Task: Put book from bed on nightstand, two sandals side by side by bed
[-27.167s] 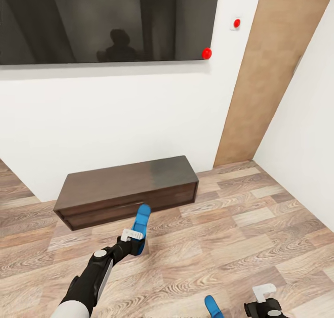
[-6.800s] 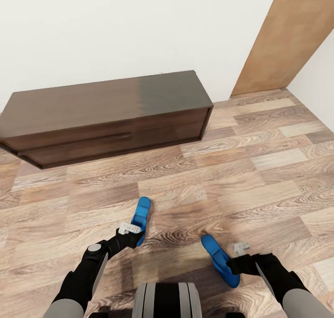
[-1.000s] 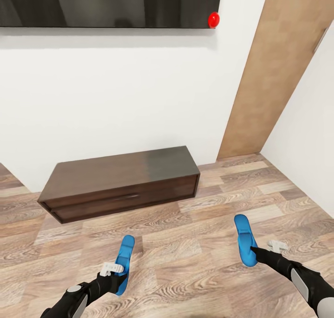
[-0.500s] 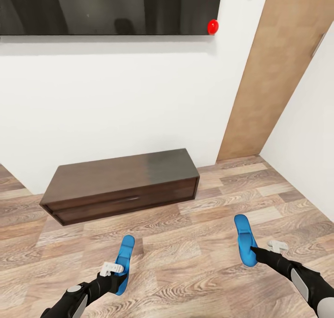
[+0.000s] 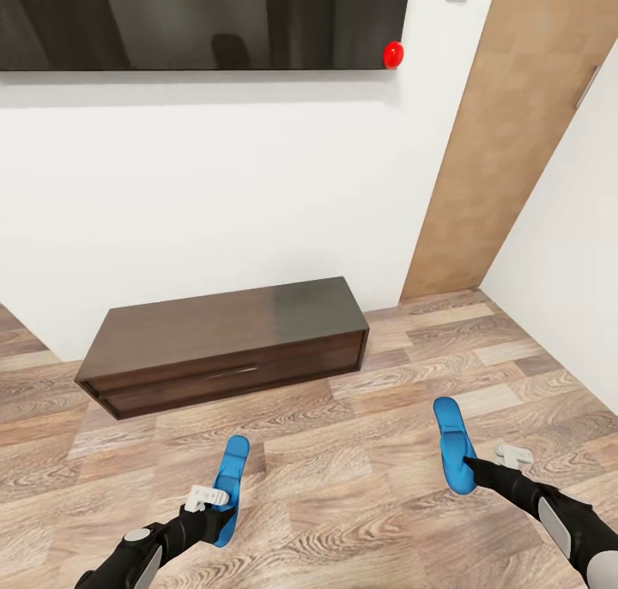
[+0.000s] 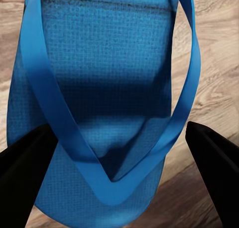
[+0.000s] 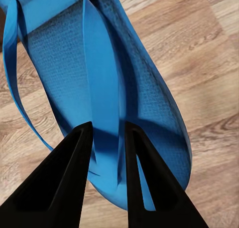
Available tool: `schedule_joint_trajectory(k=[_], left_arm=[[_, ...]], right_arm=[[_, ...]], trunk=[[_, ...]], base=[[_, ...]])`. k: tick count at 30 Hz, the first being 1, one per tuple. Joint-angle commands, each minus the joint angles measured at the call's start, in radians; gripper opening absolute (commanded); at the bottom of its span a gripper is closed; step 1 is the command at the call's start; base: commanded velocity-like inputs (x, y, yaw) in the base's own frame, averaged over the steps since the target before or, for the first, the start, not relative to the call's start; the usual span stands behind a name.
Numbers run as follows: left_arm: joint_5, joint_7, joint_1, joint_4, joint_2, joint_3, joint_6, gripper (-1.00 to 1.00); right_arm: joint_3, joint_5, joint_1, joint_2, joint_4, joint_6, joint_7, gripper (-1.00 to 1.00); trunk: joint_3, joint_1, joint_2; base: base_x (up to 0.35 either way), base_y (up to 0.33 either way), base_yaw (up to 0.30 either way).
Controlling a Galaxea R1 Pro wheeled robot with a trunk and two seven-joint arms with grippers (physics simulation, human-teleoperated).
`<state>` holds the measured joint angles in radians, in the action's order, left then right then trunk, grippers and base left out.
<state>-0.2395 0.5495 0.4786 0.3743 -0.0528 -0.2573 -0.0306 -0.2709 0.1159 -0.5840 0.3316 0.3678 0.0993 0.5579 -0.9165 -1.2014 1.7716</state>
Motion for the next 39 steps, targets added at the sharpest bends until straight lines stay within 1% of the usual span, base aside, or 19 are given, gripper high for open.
schedule_joint_trajectory(k=[1,14,16,19,22,28,33,39], left_arm=[[-0.011,0.006,0.001,0.0,0.001,-0.008,-0.003,-1.0],[-0.011,0.006,0.001,0.0,0.001,-0.008,-0.003,-1.0],[-0.011,0.007,-0.011,-0.01,0.01,-0.013,0.003,-1.0],[-0.011,0.007,-0.029,-0.01,0.01,-0.013,0.003,-1.0],[-0.011,0.007,-0.046,-0.025,0.009,-0.013,0.001,-1.0],[-0.011,0.007,-0.082,-0.061,0.008,-0.013,0.0,-1.0],[-0.011,0.006,-0.083,-0.072,0.008,-0.013,0.0,-1.0],[-0.011,0.006,-0.083,-0.072,0.008,-0.013,0.0,-1.0]], right_arm=[[-0.005,0.011,0.0,0.0,0.0,0.011,0.008,-1.0],[-0.005,0.011,0.0,0.0,0.0,0.011,0.008,-1.0],[0.002,0.02,0.009,-0.002,0.012,0.021,0.009,-1.0],[0.002,0.033,0.009,-0.002,0.029,0.028,0.009,-1.0],[0.002,0.031,0.009,-0.002,0.046,0.025,0.011,-1.0],[0.002,0.029,0.009,-0.002,0.017,0.025,0.012,-1.0],[0.002,0.028,0.009,-0.002,0.013,0.025,0.012,-1.0],[0.002,0.03,0.009,-0.002,0.011,0.025,0.013,-1.0]], trunk=[[-0.001,0.0,0.0],[-0.001,0.0,0.0],[-0.001,0.0,0.0],[-0.001,0.0,0.0],[-0.001,0.0,0.0],[-0.001,0.0,0.0],[-0.001,0.0,0.0],[0.018,0.023,-0.042]], base=[[0.0,0.0,0.0],[0.0,0.0,0.0],[0.0,0.0,0.0],[0.0,0.0,0.0],[0.0,0.0,0.0],[0.0,0.0,0.0],[0.0,0.0,0.0],[0.0,0.0,0.0]])
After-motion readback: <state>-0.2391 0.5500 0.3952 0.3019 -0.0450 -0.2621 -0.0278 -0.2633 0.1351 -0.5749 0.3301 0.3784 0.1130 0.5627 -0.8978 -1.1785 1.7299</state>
